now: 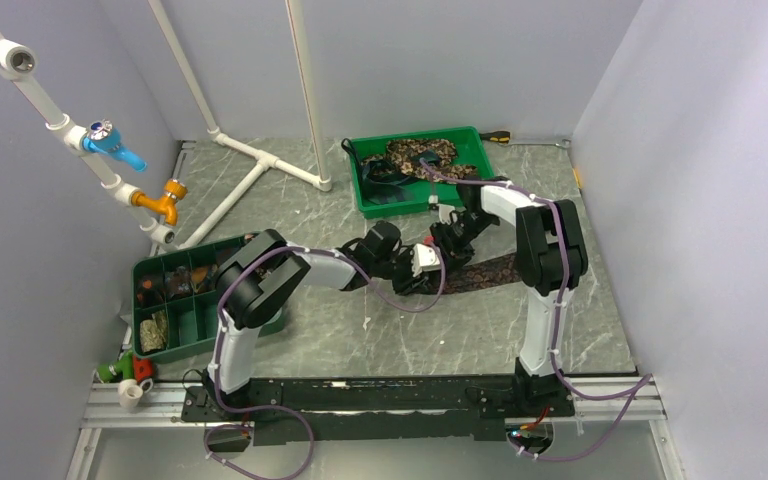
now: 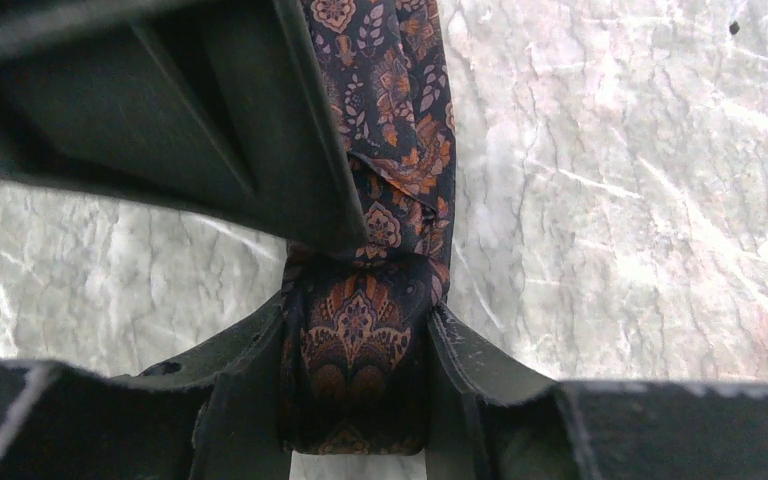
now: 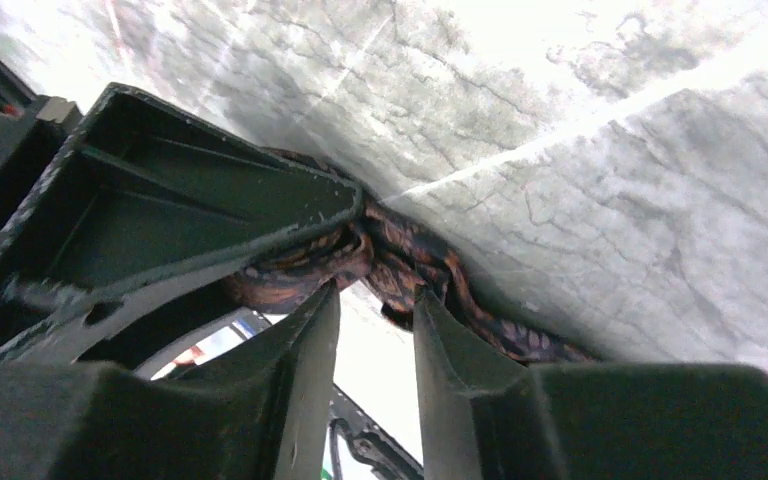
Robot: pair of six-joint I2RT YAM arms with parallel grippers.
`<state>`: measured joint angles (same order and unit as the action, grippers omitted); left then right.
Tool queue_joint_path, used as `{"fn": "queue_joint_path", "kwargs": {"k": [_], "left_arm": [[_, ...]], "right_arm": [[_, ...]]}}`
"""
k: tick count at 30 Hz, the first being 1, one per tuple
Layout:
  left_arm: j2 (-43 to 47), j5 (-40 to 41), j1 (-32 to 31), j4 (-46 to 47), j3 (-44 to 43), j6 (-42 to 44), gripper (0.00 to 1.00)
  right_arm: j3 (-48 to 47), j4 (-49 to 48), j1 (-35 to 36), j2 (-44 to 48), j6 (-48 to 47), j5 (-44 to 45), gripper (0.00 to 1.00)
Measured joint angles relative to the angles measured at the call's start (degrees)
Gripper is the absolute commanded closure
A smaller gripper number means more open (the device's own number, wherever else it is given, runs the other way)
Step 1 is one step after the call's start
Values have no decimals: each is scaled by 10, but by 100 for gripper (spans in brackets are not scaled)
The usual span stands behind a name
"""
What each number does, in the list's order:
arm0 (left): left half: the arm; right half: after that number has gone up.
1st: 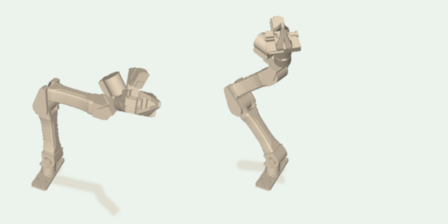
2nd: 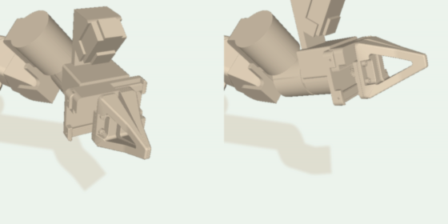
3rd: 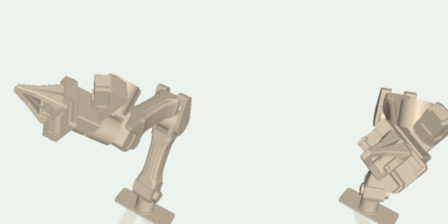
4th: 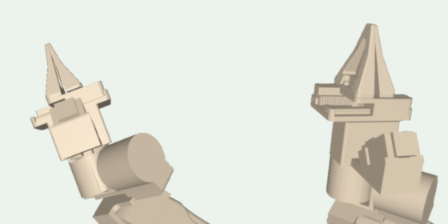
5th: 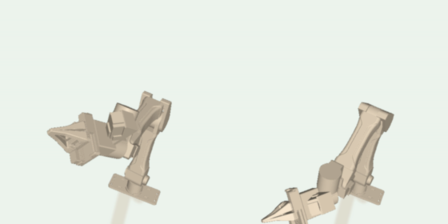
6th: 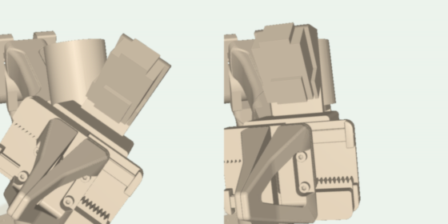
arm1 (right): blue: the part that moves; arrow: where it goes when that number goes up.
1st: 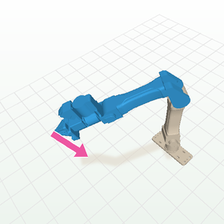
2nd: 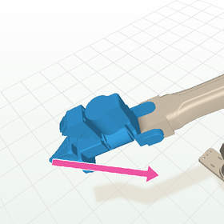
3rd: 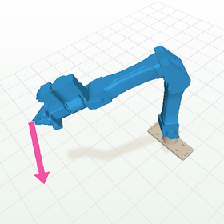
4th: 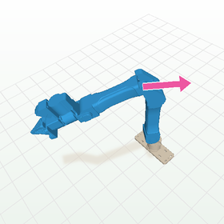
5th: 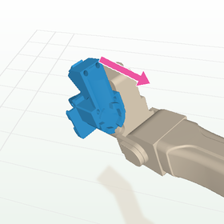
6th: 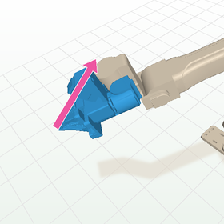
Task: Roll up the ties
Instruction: Roll the tie at the center of the board.
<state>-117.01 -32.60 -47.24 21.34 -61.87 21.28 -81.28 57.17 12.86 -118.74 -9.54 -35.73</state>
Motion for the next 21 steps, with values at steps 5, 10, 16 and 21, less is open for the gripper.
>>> {"fn": "queue_joint_path", "kwargs": {"k": [5, 10, 16, 21], "left_arm": [[12, 16, 0, -31, -1, 2, 78], [10, 23, -2, -66, -20, -1, 76], [9, 25, -2, -90, -31, -3, 74], [6, 26, -2, -109, -43, -4, 72]], "right_arm": [[0, 0, -17, 16, -1, -60, 51], [3, -5, -15, 18, 18, -134, 47], [5, -5, -2, 2, 17, -137, 64], [13, -3, 4, -15, 18, -130, 100]]}}
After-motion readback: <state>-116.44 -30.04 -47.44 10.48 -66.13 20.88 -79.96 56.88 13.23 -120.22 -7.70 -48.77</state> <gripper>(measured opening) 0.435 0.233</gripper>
